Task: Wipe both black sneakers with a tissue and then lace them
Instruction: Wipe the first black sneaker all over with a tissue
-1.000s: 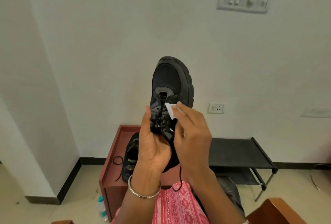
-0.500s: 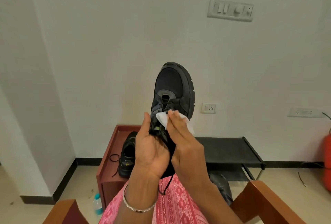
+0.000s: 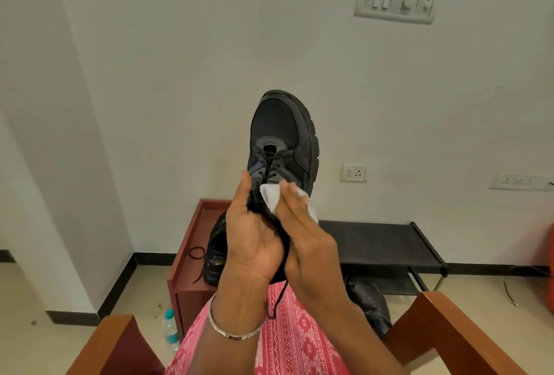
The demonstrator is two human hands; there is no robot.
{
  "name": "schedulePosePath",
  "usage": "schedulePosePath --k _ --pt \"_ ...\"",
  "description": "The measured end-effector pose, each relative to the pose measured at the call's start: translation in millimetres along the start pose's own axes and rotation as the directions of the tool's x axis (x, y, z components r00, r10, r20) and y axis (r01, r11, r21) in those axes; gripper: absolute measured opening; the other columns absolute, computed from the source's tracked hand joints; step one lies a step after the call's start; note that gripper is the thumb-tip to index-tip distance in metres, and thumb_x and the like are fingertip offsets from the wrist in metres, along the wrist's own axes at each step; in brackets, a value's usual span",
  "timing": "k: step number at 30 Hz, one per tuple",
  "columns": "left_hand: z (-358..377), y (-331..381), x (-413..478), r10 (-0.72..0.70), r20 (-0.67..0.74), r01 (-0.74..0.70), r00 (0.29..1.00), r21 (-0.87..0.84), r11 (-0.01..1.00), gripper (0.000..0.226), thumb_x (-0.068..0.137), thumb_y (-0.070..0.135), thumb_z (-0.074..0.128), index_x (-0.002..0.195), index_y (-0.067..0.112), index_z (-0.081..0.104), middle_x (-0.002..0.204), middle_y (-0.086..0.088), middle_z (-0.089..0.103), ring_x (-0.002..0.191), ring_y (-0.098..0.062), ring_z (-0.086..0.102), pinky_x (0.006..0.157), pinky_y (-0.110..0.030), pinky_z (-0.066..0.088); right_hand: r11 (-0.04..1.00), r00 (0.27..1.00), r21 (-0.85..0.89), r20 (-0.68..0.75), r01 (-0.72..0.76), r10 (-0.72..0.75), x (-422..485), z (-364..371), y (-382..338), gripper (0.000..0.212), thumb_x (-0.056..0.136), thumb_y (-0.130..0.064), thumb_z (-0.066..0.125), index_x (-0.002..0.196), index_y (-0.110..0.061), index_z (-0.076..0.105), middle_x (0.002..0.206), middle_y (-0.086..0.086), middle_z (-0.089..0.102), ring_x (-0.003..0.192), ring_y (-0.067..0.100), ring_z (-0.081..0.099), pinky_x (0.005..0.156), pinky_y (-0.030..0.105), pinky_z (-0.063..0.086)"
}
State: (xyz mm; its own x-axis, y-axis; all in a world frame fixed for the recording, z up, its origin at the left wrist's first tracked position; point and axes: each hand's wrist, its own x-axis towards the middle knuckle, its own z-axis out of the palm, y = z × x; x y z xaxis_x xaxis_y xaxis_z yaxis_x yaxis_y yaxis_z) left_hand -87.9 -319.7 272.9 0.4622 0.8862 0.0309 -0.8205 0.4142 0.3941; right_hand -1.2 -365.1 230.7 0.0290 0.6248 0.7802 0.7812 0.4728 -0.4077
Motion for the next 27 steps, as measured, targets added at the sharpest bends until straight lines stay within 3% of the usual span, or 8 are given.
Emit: schedulePosePath --k 4,9,12,16,20,23,25,27 --pt "0 -6 -4 0.049 0.040 -0.050 0.998 0.039 0.998 0.048 0.095 0.046 0.055 0.113 0.006 0.075 0.127 -0.019 0.067 0.119 -0.032 0.065 0.113 -0.045 0.040 1.000 0.999 -0.022 -0.037 -0.013 0.012 20 -2 0 0.065 0.093 0.011 0.051 0.152 -0.011 0.036 0.160 -0.004 0.028 0.150 0.009 0.022 0.116 0.048 0.036" --pt "-6 0 -5 0.028 -0.017 -0.027 0.999 0.088 0.996 0.046 0.089 0.050 0.062 0.109 0.012 0.078 0.101 -0.010 0.073 0.087 -0.021 0.069 0.095 -0.039 0.052 0.970 0.980 0.187 0.158 -0.152 0.123 -27 -6 -26 0.054 0.103 -0.013 0.042 0.155 -0.023 0.031 0.163 -0.014 0.022 0.151 0.004 0.017 0.122 0.035 0.026" --pt "-8 1 -5 0.052 -0.048 -0.048 0.998 0.076 0.996 0.049 0.091 0.047 0.061 0.124 0.013 0.071 0.116 -0.010 0.072 0.095 -0.022 0.067 0.100 -0.039 0.048 0.965 0.969 0.205 0.217 -0.166 0.120 -41 -8 -26 0.054 0.102 -0.009 0.041 0.153 -0.023 0.033 0.163 -0.018 0.021 0.151 0.001 0.015 0.123 0.027 0.021" --pt "-3 3 -8 0.079 -0.021 -0.078 0.997 0.037 0.996 0.039 0.094 0.044 0.058 0.096 0.014 0.082 0.099 -0.009 0.076 0.084 -0.020 0.073 0.085 -0.035 0.059 0.990 0.967 0.115 0.249 -0.081 0.050 -19 -13 -14 0.058 0.098 0.000 0.039 0.152 -0.019 0.035 0.162 -0.004 0.028 0.151 0.007 0.019 0.123 0.029 0.019" --pt "7 0 -13 0.064 0.029 -0.065 0.997 0.042 0.997 0.040 0.096 0.038 0.060 0.117 0.007 0.073 0.119 -0.014 0.070 0.111 -0.027 0.068 0.109 -0.044 0.046 0.998 0.988 -0.057 0.154 0.034 -0.025 19 -16 3 0.067 0.092 0.010 0.048 0.153 -0.014 0.035 0.162 0.002 0.025 0.150 0.021 0.025 0.117 0.024 0.028" --pt "11 -6 -14 0.036 0.059 -0.039 0.998 0.059 0.997 0.041 0.098 0.036 0.058 0.121 0.005 0.071 0.126 -0.016 0.068 0.119 -0.029 0.065 0.110 -0.043 0.044 0.984 0.998 -0.174 0.047 0.046 -0.038 28 -18 3 0.066 0.091 0.007 0.059 0.151 -0.014 0.040 0.159 0.006 0.036 0.143 0.028 0.040 0.101 0.038 0.049" --pt "13 -6 -14 0.035 0.044 -0.039 0.998 0.097 0.995 0.042 0.092 0.040 0.064 0.115 0.007 0.073 0.112 -0.014 0.072 0.107 -0.027 0.070 0.104 -0.042 0.050 0.973 0.996 -0.216 -0.024 0.078 -0.085 13 -19 -5 0.054 0.090 0.004 0.061 0.142 -0.009 0.053 0.148 0.010 0.051 0.131 0.028 0.055 0.101 0.040 0.052" --pt "13 -4 -13 0.029 0.040 -0.034 0.999 0.118 0.992 0.042 0.090 0.044 0.064 0.110 0.009 0.075 0.097 -0.010 0.074 0.086 -0.022 0.072 0.084 -0.036 0.060 0.950 0.984 -0.276 -0.057 0.149 -0.171 -6 -21 -12 0.040 0.091 -0.005 0.058 0.130 -0.007 0.065 0.134 0.011 0.063 0.118 0.023 0.065 0.101 0.032 0.051"
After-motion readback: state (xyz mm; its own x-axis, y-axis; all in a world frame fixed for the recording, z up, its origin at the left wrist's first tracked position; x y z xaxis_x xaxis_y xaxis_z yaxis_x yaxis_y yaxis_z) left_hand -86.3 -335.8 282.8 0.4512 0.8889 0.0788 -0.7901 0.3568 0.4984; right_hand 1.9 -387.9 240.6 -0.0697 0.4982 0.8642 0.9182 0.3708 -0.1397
